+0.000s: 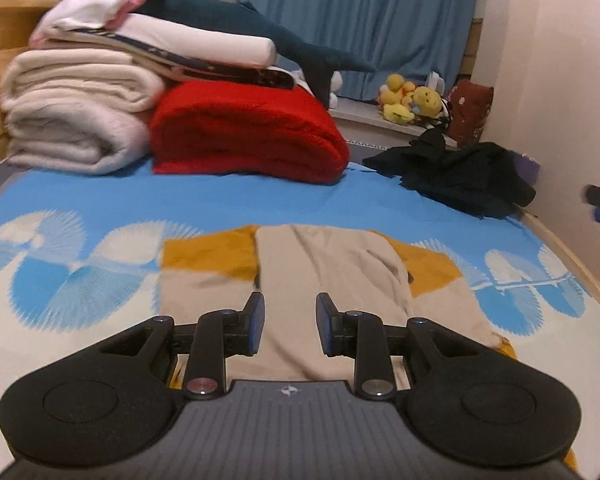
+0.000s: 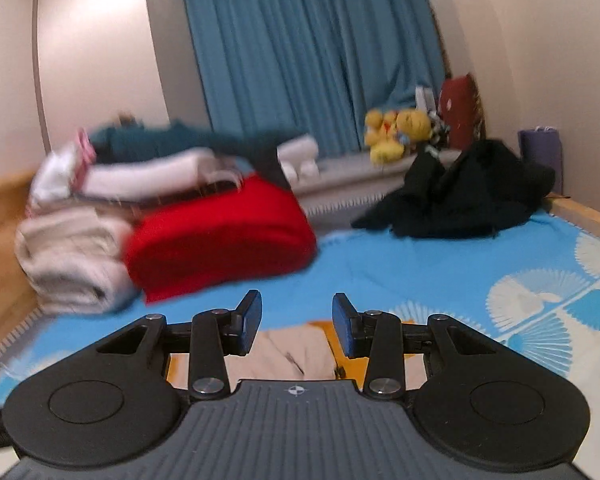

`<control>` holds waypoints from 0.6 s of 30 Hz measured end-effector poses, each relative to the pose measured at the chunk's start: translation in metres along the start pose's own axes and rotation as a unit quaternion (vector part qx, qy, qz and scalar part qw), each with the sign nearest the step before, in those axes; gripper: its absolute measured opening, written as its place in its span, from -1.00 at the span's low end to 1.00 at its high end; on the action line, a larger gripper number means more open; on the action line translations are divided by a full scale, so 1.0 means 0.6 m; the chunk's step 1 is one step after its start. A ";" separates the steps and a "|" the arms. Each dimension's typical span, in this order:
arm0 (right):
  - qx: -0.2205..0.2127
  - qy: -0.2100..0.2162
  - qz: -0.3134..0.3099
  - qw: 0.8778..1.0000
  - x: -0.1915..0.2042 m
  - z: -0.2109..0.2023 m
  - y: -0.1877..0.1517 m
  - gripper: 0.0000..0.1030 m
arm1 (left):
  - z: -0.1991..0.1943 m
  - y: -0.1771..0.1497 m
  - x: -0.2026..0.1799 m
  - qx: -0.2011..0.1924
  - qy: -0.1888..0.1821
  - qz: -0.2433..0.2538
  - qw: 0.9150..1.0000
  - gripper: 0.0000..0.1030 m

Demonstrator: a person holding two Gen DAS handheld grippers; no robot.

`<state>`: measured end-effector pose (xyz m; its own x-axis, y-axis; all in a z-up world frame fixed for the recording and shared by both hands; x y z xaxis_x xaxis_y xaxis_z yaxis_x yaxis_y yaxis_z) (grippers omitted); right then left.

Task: Fold large clothes

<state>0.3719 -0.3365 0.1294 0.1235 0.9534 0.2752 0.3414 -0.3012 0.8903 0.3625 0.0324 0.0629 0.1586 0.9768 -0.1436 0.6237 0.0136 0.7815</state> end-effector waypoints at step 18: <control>-0.052 -0.135 0.018 0.989 -0.185 -0.521 -0.200 -0.23 | -0.362 -0.252 0.082 -0.001 0.027 -0.061 0.998 -0.43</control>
<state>0.0260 -0.4008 0.1051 0.3831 0.8987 0.2134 0.2363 -0.3187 0.9179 0.1096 0.1251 0.0696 0.0392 0.9779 -0.2053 0.6342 0.1345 0.7614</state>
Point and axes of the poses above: each gripper's, at about its wrist camera, not at the fingertips, and z roughly the way its jaws point, x to its left, y to its top, the point moved 5 cm from there along z, roughly the way its jaws point, and after that the axes turned 3 degrees about x, right-handed, at the moved point
